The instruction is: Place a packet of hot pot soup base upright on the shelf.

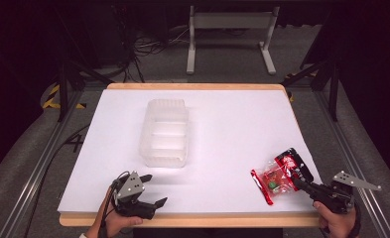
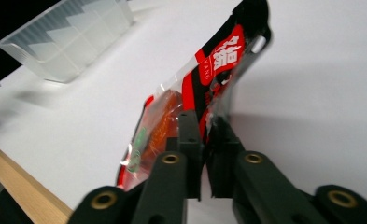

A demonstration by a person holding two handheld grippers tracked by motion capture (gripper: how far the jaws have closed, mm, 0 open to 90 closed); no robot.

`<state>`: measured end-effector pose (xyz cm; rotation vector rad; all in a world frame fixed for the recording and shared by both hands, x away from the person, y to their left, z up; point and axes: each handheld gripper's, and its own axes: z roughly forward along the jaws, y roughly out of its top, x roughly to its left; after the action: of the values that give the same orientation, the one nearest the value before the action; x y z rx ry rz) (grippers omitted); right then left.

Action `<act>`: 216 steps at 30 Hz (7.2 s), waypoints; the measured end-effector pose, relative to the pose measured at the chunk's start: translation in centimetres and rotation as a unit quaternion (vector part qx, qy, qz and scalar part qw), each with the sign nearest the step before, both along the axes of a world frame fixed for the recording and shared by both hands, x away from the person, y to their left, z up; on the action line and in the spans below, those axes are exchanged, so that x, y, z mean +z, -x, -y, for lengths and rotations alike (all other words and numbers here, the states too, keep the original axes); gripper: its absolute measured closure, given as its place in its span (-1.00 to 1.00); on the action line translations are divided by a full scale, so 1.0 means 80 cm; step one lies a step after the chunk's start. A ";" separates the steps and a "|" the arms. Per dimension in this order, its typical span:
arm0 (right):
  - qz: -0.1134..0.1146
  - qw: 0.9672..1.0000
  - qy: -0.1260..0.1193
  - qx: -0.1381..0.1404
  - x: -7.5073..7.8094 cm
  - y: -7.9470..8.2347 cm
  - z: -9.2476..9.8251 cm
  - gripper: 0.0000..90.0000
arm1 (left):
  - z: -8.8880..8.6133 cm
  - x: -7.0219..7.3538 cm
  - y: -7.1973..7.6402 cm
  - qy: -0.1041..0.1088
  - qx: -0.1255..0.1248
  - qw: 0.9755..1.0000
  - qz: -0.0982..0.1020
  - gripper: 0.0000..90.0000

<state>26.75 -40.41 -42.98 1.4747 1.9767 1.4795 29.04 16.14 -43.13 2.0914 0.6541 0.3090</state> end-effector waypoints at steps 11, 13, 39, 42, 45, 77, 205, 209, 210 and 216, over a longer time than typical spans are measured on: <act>0.044 0.998 0.021 0.025 0.020 0.004 -0.015 1.00 | 0.013 0.009 -0.003 -0.003 -0.021 1.000 0.008 -0.62; 0.048 0.998 0.026 0.029 0.023 0.005 -0.017 1.00 | 0.020 0.012 -0.004 -0.009 -0.030 0.999 0.010 -0.58; 0.119 0.975 0.122 0.143 0.067 -0.003 -0.089 1.00 | 0.193 0.064 -0.061 0.009 -0.134 0.990 0.037 -0.46; 0.124 0.973 0.126 0.149 0.072 -0.008 -0.096 1.00 | 0.212 0.069 -0.069 0.017 -0.142 0.989 0.036 -0.45; 0.128 0.971 0.129 0.153 0.074 -0.010 -0.101 1.00 | 0.223 0.072 -0.075 0.021 -0.145 0.989 0.034 -0.44; 0.187 0.951 0.161 0.189 0.136 -0.108 -0.215 1.00 | 0.157 0.123 -0.138 0.033 -0.062 0.994 0.087 0.99; 0.141 0.955 0.187 0.180 0.077 -0.296 -0.424 0.69 | -0.011 0.068 -0.246 -0.024 0.151 0.987 0.040 0.68; 0.145 0.955 0.188 0.178 0.081 -0.294 -0.420 0.68 | -0.012 0.074 -0.243 -0.018 0.154 0.987 0.045 0.66; 0.147 0.955 0.189 0.177 0.083 -0.294 -0.419 0.68 | -0.013 0.076 -0.242 -0.015 0.153 0.987 0.049 0.66; 0.158 0.950 0.210 0.172 0.090 -0.289 -0.407 0.65 | -0.020 0.080 -0.228 -0.013 0.159 0.985 0.059 0.55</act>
<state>49.84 -7.81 -35.75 0.6993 2.2298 1.2088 47.29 17.74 -36.74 1.9721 0.9173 0.6176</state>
